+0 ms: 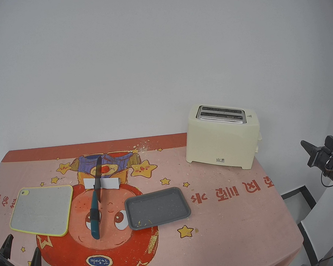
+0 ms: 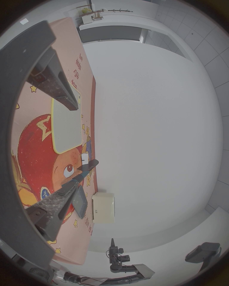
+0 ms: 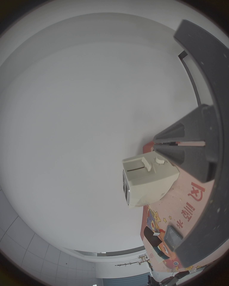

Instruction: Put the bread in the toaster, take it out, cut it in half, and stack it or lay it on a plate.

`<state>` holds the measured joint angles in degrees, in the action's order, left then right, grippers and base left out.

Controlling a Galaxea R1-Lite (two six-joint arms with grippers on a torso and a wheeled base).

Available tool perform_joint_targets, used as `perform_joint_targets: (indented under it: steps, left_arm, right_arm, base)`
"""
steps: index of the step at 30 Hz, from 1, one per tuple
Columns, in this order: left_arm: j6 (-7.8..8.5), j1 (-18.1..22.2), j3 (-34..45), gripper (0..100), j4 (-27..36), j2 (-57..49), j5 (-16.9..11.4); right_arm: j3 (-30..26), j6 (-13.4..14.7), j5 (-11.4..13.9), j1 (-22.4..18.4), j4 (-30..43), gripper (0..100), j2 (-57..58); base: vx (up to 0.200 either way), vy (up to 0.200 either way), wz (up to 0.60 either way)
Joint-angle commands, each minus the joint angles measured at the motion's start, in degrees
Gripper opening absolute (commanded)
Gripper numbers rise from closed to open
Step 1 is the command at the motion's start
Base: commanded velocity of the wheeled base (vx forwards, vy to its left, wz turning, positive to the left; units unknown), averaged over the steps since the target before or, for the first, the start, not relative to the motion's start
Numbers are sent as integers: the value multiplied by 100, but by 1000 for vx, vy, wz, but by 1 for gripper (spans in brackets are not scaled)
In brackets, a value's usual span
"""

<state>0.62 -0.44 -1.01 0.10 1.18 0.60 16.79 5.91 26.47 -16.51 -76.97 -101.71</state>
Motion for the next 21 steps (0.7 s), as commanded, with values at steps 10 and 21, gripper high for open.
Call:
perform_joint_targets:
  steps: [10, 21]
  left_arm:
    - [-1, 0, 101, 100, -1, 5, 2]
    - [-1, 0, 101, 100, -1, 5, 2]
  right_arm:
    - [-18, -90, 104, -90, 7, 0, -192]
    - [44, -547, 447, -19, 86, 0, -719]
  base:
    - [0, 0, 0]
    - [0, 0, 0]
